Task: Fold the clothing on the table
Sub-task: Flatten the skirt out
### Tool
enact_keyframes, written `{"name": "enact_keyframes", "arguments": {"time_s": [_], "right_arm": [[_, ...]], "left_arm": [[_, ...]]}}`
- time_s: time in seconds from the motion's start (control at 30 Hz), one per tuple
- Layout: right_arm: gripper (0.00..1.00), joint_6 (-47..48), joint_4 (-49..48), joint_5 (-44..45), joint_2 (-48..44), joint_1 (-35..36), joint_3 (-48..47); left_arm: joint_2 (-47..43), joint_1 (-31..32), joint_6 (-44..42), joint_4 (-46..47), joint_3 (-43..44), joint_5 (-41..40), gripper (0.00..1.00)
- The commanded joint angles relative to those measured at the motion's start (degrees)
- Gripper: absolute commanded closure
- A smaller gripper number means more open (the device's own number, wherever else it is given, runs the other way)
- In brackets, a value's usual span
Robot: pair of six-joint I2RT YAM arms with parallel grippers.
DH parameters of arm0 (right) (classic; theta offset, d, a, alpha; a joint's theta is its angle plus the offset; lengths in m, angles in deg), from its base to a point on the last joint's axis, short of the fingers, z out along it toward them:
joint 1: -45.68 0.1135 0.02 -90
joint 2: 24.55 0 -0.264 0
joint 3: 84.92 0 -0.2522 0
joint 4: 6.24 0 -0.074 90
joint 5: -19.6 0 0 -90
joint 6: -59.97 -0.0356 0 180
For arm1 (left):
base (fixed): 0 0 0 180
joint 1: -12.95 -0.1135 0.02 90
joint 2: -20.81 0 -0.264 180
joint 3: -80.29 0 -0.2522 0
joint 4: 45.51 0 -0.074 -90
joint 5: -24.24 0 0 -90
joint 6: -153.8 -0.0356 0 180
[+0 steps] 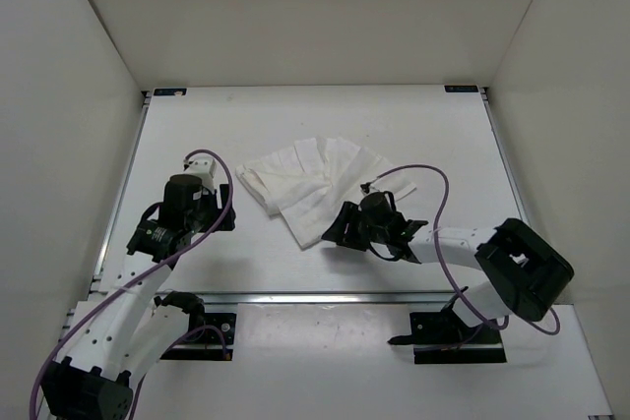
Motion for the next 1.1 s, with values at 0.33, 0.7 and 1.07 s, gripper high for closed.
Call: {"name": "enact_keyframes", "arguments": {"time_s": [0.33, 0.7, 1.07], "right_arm": [[0.49, -16.05, -14.66, 3.45, 13.9, 6.7, -4.56], [1.0, -7.99, -19.51, -3.39, 12.88, -2.7, 2.19], [1.0, 9.16, 3.52, -7.53, -12.54, -15.53, 11.43]], "left_arm": [[-2.04, -0.04, 0.1, 1.11, -0.63, -0.32, 0.15], [-1.95, -0.12, -0.43, 1.29, -0.63, 0.02, 0.13], [5.85, 3.56, 12.73, 15.22, -2.72, 14.61, 0.65]]}}
